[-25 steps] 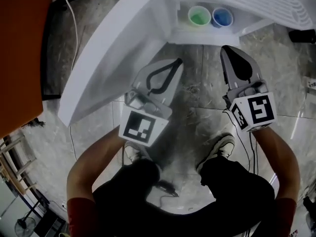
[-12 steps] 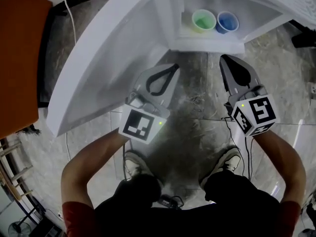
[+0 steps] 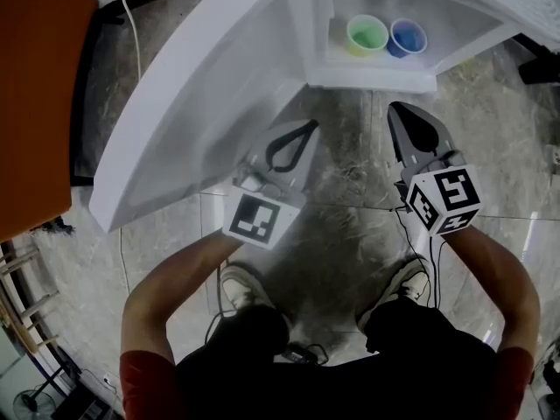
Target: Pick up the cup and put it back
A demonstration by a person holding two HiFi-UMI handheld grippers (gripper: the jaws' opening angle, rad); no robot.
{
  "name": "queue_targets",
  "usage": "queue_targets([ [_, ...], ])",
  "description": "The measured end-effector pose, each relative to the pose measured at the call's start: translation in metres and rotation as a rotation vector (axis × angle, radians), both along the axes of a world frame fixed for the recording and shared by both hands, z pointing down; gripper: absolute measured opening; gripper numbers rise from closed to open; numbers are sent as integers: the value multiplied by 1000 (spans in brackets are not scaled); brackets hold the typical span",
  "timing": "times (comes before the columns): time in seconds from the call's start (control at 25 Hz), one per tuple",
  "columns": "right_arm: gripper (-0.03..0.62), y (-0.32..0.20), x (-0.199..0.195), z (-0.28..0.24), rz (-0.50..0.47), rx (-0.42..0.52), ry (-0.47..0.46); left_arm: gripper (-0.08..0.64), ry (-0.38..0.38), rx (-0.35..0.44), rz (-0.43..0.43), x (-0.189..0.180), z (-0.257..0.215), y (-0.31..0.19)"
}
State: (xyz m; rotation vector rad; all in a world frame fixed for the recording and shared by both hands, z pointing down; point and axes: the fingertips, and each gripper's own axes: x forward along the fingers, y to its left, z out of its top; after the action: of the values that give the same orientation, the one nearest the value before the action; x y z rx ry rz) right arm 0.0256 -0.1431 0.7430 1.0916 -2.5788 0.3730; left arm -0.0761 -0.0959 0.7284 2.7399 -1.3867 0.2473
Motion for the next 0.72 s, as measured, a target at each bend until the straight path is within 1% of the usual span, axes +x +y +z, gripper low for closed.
queue_targets([
  [0.12,2,0,-2,4,-22,6,19,-2,17,-11,-16,0,1,-3],
  [0.2,3,-2,-2,6,-27,6,20,-2,15,-16,-17,-1,2,-3],
  [0.56,9,-27,-2,17,28,-20,-9,-2,24,-33,-24,2,6,-9],
  [0.72,36,-41,-7,26,38,-11,1,-2,3,-54,-26,6,15,-12],
])
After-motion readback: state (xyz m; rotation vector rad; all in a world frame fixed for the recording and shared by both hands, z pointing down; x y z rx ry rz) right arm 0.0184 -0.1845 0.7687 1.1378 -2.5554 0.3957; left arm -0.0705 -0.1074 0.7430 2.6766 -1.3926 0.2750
